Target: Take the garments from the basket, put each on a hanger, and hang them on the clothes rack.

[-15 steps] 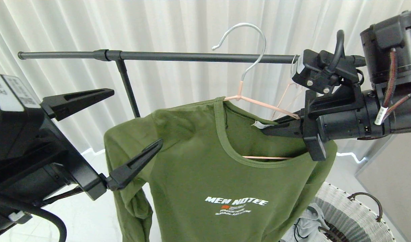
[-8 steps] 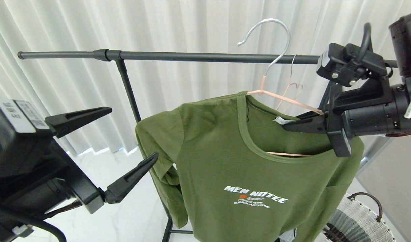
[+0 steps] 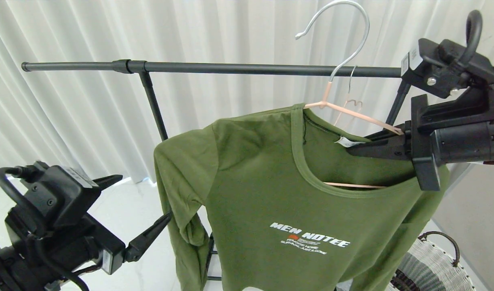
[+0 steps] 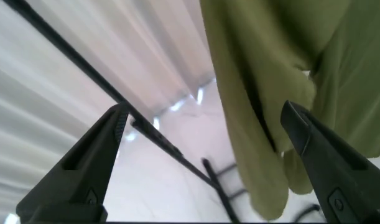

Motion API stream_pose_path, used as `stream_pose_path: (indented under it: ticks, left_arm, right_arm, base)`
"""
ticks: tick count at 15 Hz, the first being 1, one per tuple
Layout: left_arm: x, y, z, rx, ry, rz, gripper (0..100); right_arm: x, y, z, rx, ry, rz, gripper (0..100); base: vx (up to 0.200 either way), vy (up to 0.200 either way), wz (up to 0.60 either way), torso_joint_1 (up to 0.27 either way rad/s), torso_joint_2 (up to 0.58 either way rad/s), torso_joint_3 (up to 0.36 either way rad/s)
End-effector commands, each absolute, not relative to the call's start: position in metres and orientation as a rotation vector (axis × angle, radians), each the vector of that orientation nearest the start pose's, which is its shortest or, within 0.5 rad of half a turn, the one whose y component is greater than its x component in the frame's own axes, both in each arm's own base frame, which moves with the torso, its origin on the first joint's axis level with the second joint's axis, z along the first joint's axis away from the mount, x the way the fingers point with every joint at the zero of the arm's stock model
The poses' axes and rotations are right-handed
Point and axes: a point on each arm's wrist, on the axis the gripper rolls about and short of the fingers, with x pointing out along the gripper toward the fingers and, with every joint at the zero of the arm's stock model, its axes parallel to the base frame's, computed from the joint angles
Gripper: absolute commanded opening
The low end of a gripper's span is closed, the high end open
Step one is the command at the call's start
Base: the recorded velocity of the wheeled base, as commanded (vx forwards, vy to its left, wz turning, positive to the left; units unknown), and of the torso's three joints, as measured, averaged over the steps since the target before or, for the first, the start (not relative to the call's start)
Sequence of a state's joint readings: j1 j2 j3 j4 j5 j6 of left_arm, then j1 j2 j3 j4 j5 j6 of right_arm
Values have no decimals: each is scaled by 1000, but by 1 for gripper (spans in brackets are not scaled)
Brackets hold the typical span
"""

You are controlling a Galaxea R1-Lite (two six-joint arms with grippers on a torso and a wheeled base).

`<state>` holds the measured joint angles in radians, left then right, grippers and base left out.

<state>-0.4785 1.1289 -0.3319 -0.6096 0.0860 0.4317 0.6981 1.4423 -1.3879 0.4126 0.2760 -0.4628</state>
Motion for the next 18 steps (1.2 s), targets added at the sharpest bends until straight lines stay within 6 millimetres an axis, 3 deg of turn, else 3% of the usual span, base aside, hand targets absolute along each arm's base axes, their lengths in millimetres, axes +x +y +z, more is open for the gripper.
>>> stream_pose_path:
  ticks: [1,6,7,12,18]
  left_arm:
    - [141,-68,172,438,157,-416,100]
    - [146,-61,168,426,188,-362,100]
    - [146,-60,169,425,186,-358,0]
    - [140,-54,171,417,165,-334,0]
    - [139,-19,165,408,217,-106,0]
  right_arm:
    - [167,155,319,-521,231,1078,0]
    - [162,158,320,-524,221,1098,0]
    - [162,158,320,-524,223,1098,0]
    - [163,155,320,-524,225,1081,0]
    - [167,145,321,-532,251,1002,0]
  base:
    - [0,0,0,0,0,0]
    - [0,0,0,0,0,0]
    - [0,0,0,0,0,0]
    - [0,0,0,0,0,0]
    - [0,0,0,0,0,0]
